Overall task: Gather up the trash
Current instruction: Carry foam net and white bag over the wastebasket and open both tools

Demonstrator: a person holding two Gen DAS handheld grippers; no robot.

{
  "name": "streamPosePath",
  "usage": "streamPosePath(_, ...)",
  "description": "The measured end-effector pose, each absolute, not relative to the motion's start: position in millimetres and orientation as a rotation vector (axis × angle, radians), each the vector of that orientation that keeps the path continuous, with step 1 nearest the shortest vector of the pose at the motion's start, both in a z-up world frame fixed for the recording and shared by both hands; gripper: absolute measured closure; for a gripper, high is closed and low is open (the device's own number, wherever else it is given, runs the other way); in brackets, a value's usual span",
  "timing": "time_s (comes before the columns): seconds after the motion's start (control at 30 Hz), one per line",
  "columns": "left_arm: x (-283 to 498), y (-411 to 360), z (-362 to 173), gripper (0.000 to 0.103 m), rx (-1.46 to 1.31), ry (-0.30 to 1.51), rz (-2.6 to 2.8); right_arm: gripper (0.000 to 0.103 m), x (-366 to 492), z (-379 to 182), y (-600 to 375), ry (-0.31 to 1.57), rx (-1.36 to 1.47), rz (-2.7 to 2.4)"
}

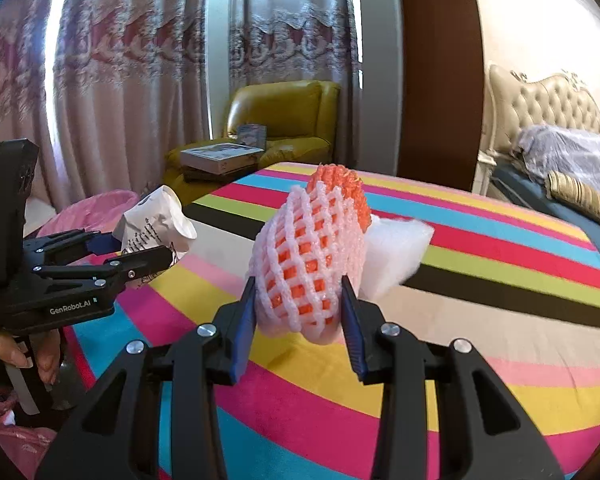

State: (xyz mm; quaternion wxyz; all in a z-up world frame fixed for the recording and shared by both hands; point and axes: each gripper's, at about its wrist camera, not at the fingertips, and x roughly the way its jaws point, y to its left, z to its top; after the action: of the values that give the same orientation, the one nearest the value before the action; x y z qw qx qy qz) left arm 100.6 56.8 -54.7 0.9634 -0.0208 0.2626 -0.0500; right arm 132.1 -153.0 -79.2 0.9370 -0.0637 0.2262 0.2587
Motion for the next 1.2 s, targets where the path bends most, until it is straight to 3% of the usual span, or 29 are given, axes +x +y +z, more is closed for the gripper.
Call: streamPosePath(1.2,16,179,-28,0.050,-0.138,0.380,0.121,0.064,94,-51,-9,0.389,-0.420,0.800)
